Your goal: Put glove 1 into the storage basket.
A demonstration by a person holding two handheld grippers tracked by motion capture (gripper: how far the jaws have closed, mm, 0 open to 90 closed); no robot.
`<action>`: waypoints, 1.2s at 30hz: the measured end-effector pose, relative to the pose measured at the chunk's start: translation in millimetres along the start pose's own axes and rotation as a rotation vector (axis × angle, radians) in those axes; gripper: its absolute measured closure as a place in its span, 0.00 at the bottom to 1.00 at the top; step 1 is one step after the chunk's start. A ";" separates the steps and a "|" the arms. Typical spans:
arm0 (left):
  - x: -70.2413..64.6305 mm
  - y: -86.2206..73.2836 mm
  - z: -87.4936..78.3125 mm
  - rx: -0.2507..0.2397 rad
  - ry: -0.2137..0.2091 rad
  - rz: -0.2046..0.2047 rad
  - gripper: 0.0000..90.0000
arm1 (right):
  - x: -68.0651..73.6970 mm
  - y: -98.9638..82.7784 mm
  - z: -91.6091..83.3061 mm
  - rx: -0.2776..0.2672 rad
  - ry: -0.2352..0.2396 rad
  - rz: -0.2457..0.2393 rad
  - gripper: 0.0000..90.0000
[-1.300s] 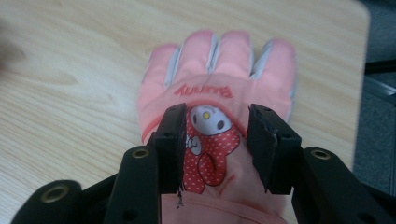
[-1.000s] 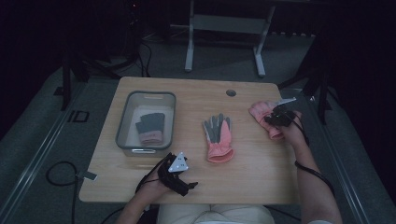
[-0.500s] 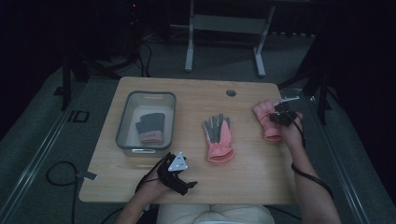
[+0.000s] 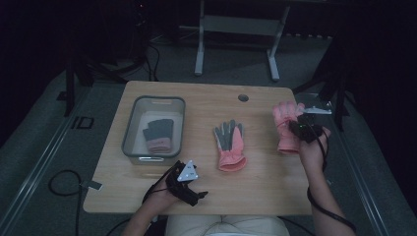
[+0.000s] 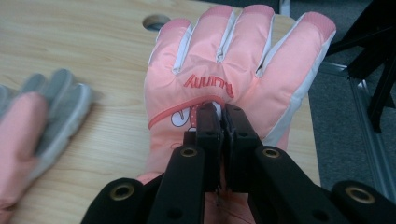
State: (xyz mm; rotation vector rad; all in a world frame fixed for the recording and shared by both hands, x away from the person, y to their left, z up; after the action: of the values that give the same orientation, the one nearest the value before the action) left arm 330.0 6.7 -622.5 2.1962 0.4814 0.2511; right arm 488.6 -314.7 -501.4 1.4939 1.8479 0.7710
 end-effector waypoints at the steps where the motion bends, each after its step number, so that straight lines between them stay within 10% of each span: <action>1: -0.1 0.1 0.3 0.000 0.000 0.001 0.02 | 5.8 -3.6 -9.3 -0.008 0.011 0.023 0.96; 13: 0.6 0.6 -0.4 -0.003 -0.003 0.002 0.02 | 21.8 -26.8 -33.0 -0.006 0.023 0.077 0.96; 36: 3.4 -0.5 -0.1 -0.006 0.008 0.005 0.02 | 46.3 -52.5 40.4 0.110 0.037 0.054 0.95</action>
State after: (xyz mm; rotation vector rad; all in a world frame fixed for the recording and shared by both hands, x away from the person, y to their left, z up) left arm 332.9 8.5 -622.8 2.1914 0.4789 0.2645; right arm 480.7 -276.8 -572.3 1.6143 1.9117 0.7367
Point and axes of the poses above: each handheld gripper's, and its own axes: z roughly forward along the jaws, y roughly out of its top, x roughly to its left, the point moved 10 cm from there along z, roughly forward along the jaws, and after that the axes turned 3 degrees about -y, right-handed, at the moved point
